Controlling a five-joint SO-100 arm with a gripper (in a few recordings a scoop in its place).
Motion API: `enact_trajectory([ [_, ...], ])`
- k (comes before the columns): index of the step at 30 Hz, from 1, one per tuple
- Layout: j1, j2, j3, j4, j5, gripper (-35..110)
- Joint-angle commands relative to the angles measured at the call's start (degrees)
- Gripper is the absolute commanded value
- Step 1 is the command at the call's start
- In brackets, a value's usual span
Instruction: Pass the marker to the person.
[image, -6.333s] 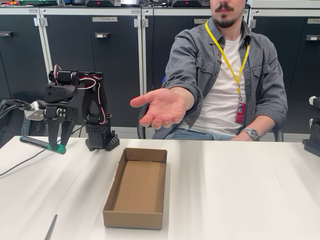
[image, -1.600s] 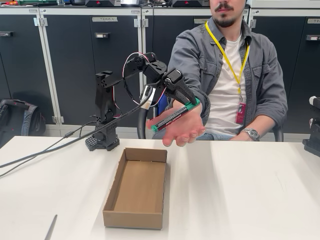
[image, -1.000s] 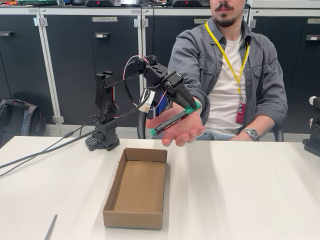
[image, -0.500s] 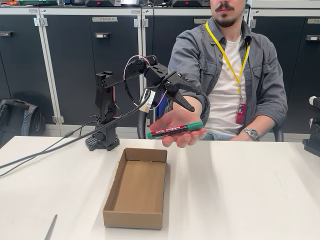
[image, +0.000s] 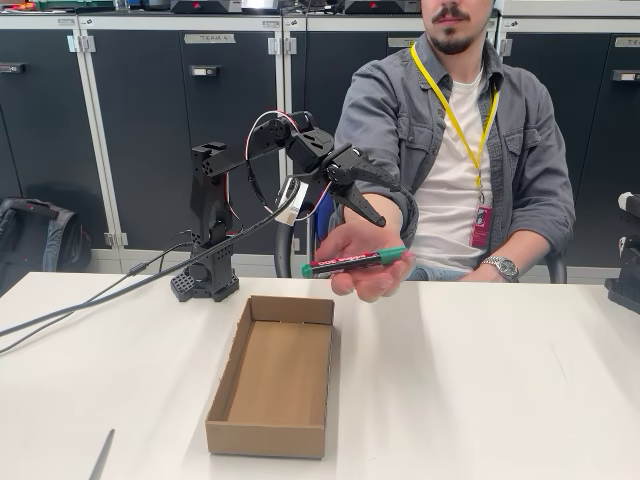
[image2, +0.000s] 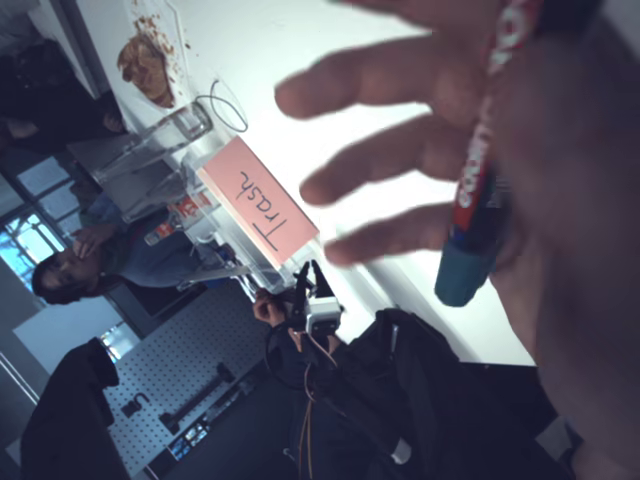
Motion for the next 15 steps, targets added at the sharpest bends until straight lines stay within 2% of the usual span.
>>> enact_trajectory([
  [1, 0.79, 1.32, -2.11, 0.09, -1.23, 58],
  [15, 2.37, 3.87, 0.0, -1.67, -3.87, 58],
])
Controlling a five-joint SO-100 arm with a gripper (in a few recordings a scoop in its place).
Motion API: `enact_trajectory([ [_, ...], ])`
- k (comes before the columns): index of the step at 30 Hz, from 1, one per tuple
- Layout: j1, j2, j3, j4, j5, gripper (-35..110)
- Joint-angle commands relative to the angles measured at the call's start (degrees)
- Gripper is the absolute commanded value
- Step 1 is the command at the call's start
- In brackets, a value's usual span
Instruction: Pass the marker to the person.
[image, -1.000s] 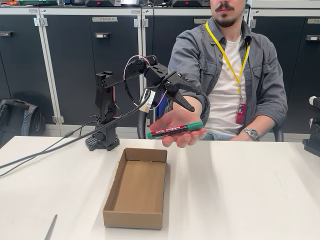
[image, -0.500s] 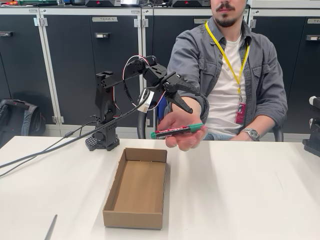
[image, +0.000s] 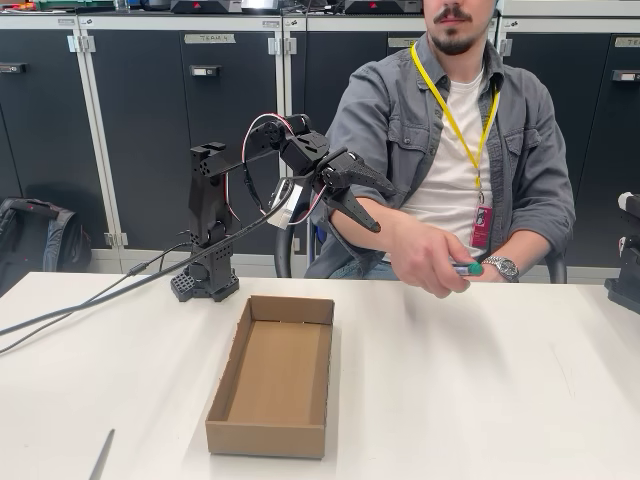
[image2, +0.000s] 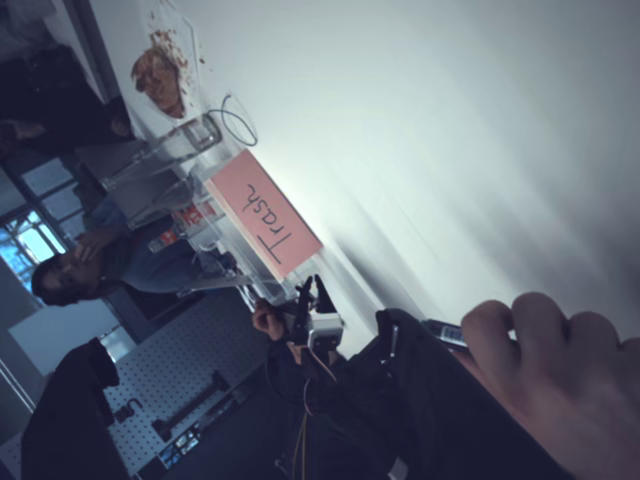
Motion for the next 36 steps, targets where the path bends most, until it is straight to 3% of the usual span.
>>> enact_trajectory([
  [1, 0.35, 3.6, -0.62, -0.97, -0.7, 58],
  [13, 0.7, 4.04, -0.26, -1.23, -0.7, 58],
  [17, 0.97, 4.04, -0.26, -1.41, -0.44, 50],
  [29, 1.67, 4.39, 0.0, -1.14, -0.79, 50],
  [36, 2.29, 4.92, 0.35, -1.49, -1.14, 40],
])
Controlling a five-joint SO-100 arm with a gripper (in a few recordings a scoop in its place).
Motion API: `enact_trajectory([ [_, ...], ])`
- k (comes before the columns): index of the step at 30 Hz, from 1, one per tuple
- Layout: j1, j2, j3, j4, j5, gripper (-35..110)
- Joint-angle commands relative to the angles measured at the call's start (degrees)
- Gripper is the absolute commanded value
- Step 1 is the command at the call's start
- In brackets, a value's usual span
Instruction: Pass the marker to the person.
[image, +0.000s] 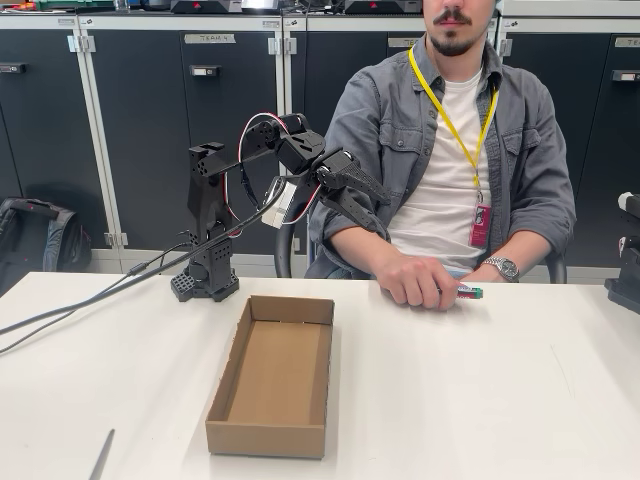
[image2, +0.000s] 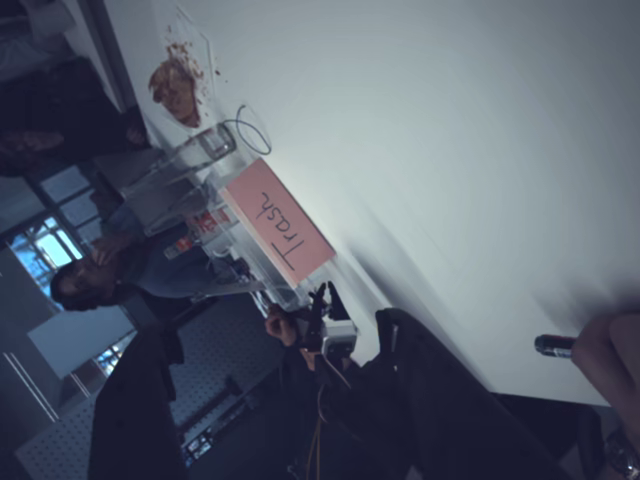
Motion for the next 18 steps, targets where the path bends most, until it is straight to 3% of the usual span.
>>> enact_trajectory([
  [1, 0.35, 4.13, -0.18, -0.88, -1.14, 39],
  [18, 0.44, 4.75, 0.44, -1.76, -2.11, 39],
])
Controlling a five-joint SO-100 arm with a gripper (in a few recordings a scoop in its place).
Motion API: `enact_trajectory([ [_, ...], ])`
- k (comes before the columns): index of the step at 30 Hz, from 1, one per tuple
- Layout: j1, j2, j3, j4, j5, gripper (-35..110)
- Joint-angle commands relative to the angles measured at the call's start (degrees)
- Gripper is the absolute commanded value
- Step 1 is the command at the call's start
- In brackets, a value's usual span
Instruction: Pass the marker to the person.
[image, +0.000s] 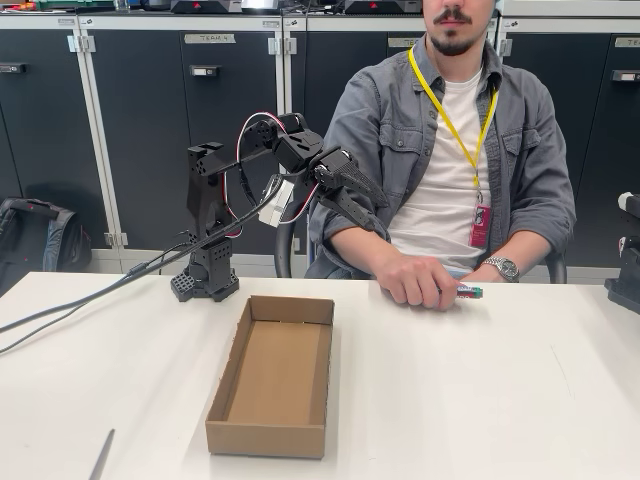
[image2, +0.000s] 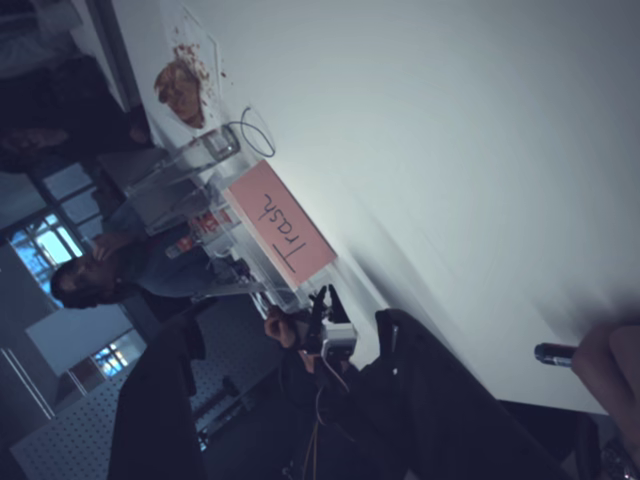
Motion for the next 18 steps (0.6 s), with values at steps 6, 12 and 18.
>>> enact_trajectory([
  [6, 0.0, 4.31, 0.18, -2.11, -1.14, 39],
  [12, 0.18, 4.39, 0.44, -2.2, -1.32, 39],
  [18, 0.18, 4.39, 0.44, -2.72, -1.49, 39],
])
